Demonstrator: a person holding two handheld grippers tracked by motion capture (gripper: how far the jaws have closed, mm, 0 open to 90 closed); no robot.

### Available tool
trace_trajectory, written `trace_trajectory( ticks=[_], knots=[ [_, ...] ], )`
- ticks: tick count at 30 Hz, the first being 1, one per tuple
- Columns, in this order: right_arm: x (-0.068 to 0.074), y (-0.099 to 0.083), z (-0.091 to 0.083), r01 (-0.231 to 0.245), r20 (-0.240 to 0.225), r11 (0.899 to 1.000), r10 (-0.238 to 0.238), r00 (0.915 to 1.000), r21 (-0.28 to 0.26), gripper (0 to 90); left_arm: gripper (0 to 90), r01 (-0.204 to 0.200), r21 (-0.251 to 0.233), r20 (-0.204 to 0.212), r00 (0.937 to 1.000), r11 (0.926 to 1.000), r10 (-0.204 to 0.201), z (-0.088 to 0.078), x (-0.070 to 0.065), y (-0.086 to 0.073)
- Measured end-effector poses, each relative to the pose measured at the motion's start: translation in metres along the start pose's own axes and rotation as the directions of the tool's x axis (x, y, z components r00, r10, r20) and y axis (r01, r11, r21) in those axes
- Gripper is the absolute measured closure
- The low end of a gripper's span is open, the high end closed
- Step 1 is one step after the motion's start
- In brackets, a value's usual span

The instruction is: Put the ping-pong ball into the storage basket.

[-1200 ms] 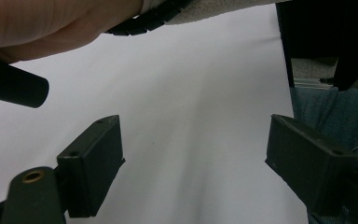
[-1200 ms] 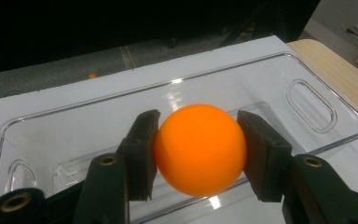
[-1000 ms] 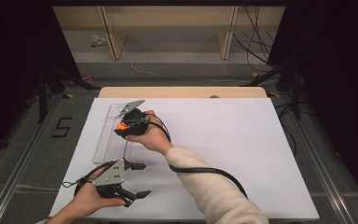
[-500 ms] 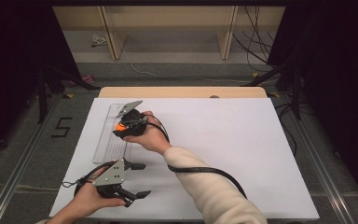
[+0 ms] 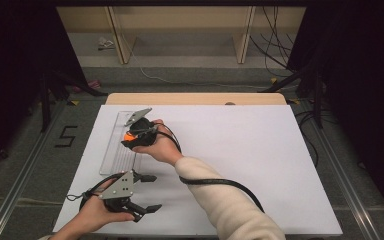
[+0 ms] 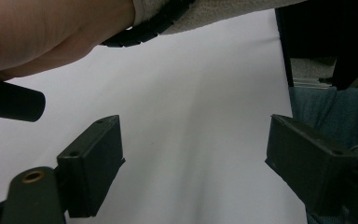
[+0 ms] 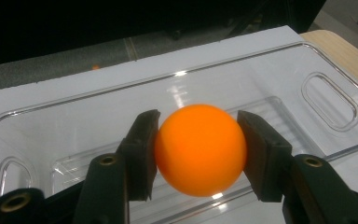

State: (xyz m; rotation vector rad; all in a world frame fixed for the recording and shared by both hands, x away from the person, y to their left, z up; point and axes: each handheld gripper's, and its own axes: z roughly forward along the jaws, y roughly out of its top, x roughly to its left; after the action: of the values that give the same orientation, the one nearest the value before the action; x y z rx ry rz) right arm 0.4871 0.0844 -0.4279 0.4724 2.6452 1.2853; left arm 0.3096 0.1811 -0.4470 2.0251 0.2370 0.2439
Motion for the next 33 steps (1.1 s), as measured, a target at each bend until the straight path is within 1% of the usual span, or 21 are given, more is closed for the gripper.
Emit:
trace_trajectory(
  ticks=[19,33],
  knots=[
    [0.0017,-0.0026,0.0067,0.002,-0.007,1.0,-0.001,1.0,0.019,51.1,18.2,-0.004,0.005,0.004,1.0,1.0,0.004,-0.0001,-0.0001,0.0],
    [0.0018,-0.0031,0.0087,0.003,-0.009,1.0,-0.003,1.0,0.022,51.1,18.2,-0.004,0.005,0.004,1.0,1.0,0.004,0.0001,-0.0003,-0.0001]
  ],
)
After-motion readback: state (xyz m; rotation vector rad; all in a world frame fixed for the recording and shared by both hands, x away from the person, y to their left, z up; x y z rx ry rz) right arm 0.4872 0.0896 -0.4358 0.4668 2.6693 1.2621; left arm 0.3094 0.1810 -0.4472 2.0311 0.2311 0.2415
